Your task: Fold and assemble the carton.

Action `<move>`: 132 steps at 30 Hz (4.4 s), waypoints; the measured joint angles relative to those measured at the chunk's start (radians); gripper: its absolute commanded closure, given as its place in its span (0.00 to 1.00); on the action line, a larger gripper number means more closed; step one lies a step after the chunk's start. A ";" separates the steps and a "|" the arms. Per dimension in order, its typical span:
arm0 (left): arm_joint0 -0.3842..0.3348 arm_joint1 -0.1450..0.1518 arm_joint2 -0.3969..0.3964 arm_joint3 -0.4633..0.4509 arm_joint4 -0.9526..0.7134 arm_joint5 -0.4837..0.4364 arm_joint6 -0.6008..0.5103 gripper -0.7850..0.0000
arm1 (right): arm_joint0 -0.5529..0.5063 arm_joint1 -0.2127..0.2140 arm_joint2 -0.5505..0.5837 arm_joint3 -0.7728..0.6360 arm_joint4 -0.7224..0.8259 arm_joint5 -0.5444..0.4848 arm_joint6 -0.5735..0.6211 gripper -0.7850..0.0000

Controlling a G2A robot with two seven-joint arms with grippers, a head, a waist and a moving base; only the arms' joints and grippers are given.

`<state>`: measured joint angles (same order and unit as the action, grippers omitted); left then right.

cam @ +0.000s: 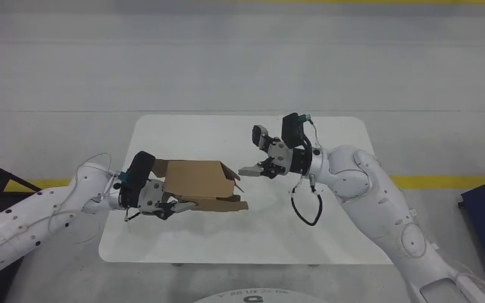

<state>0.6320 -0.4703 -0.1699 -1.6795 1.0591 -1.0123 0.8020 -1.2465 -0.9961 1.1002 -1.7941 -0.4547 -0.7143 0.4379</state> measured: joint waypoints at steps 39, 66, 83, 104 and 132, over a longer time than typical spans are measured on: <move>-0.004 0.007 0.000 -0.022 -0.041 0.000 0.006 1.00 | -0.032 -0.002 0.028 -0.025 0.027 -0.086 0.003 0.00; 0.015 0.007 -0.039 -0.017 -0.176 0.000 0.006 1.00 | -0.018 0.001 0.010 -0.030 0.026 -0.023 0.089 0.00; -0.005 -0.012 0.000 -0.038 -0.157 0.000 0.006 1.00 | 0.062 -0.026 -0.103 0.008 0.033 -0.008 0.097 0.00; 0.010 -0.023 0.000 0.020 -0.096 0.000 0.006 1.00 | -0.089 0.002 0.095 -0.052 0.041 -0.133 -0.101 0.00; 0.019 -0.043 0.000 0.019 0.000 0.000 0.006 1.00 | 0.023 -0.026 -0.070 -0.028 -0.059 0.035 0.098 0.00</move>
<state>0.6509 -0.5136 -0.1700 -1.6600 1.0588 -1.0123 0.8078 -1.2234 -1.0220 1.0300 -1.8226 -0.5136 -0.6790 0.5363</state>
